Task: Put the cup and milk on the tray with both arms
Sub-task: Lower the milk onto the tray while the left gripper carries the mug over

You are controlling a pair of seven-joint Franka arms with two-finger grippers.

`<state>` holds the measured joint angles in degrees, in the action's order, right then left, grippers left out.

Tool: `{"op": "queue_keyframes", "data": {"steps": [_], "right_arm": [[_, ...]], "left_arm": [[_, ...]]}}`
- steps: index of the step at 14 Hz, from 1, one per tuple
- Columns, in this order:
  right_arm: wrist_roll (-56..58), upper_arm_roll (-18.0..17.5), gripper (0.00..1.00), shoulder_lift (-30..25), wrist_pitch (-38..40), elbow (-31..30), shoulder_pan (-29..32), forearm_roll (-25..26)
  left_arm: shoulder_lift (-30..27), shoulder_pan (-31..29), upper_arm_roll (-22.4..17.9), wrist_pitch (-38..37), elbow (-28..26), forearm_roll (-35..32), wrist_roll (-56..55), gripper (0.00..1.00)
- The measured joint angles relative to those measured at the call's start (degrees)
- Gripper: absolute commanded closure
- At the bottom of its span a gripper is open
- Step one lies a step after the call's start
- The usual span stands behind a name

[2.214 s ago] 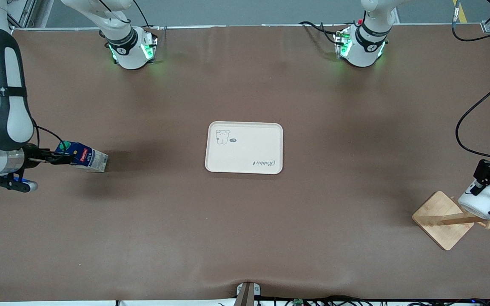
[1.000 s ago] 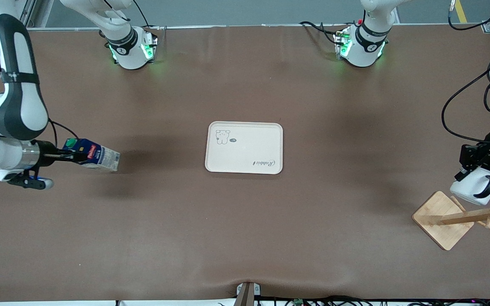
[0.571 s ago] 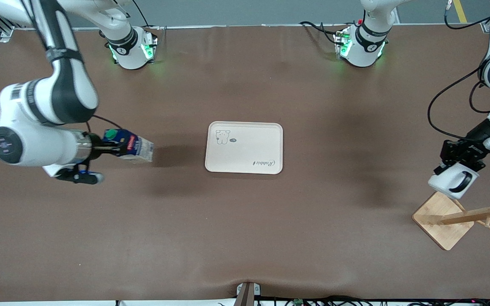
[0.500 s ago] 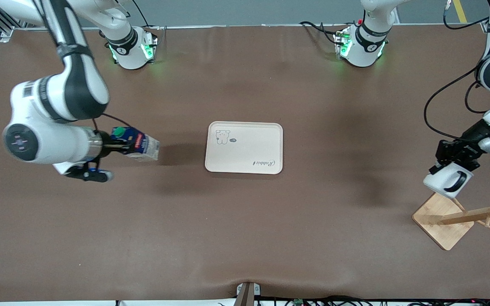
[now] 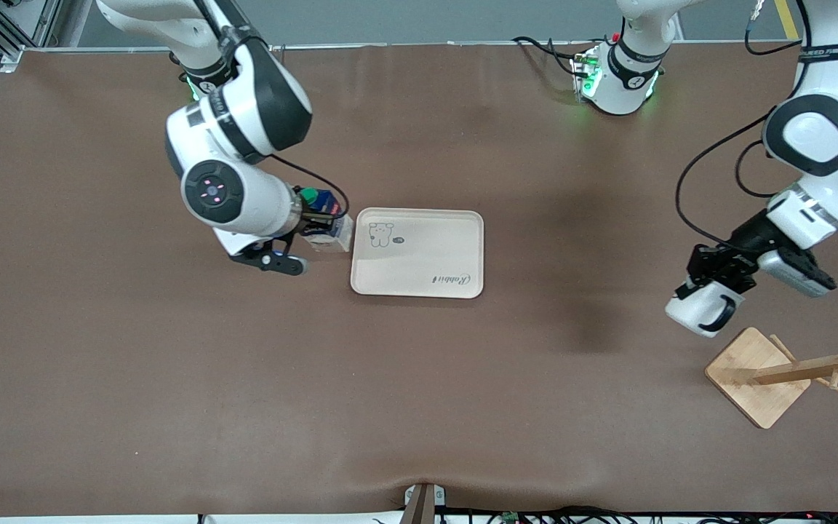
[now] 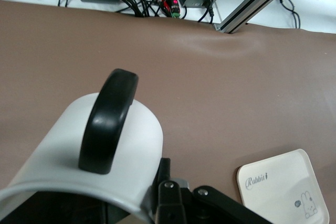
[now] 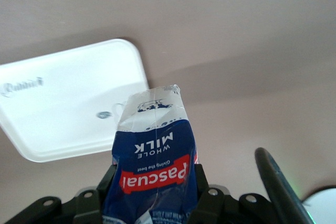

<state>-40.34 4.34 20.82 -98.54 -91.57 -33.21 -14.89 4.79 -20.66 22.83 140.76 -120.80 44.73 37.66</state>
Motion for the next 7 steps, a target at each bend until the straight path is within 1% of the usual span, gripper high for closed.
{"op": "queue_keyframes", "data": {"steps": [3, 4, 5, 6, 7], "right_arm": [[-4.28, 0.01, 1.00, 2.93, -7.05, -0.65, -4.11, -0.53], [-5.43, 0.02, 0.97, 3.97, -8.24, -0.68, -5.43, -0.53], [-6.14, 0.01, 0.84, 4.79, -8.92, -0.68, -6.39, -0.52], [-6.44, 0.07, 0.65, 5.37, -9.47, -0.73, -6.92, -0.51], [-6.45, 0.14, 0.43, 5.65, -10.77, -1.02, -7.06, -0.50]], "left_arm": [[1.13, 0.60, 5.51, 2.84, 0.62, -9.95, -15.17, 1.00], [1.90, 1.46, 6.35, 3.27, 1.36, -13.29, -20.13, 1.00], [2.85, 2.88, 6.66, 3.34, 2.35, -16.72, -25.30, 1.00], [3.98, 4.62, 6.76, 3.35, 3.32, -20.31, -30.63, 1.00], [5.29, 6.52, 6.81, 3.35, 4.18, -23.84, -36.22, 1.00]]}}
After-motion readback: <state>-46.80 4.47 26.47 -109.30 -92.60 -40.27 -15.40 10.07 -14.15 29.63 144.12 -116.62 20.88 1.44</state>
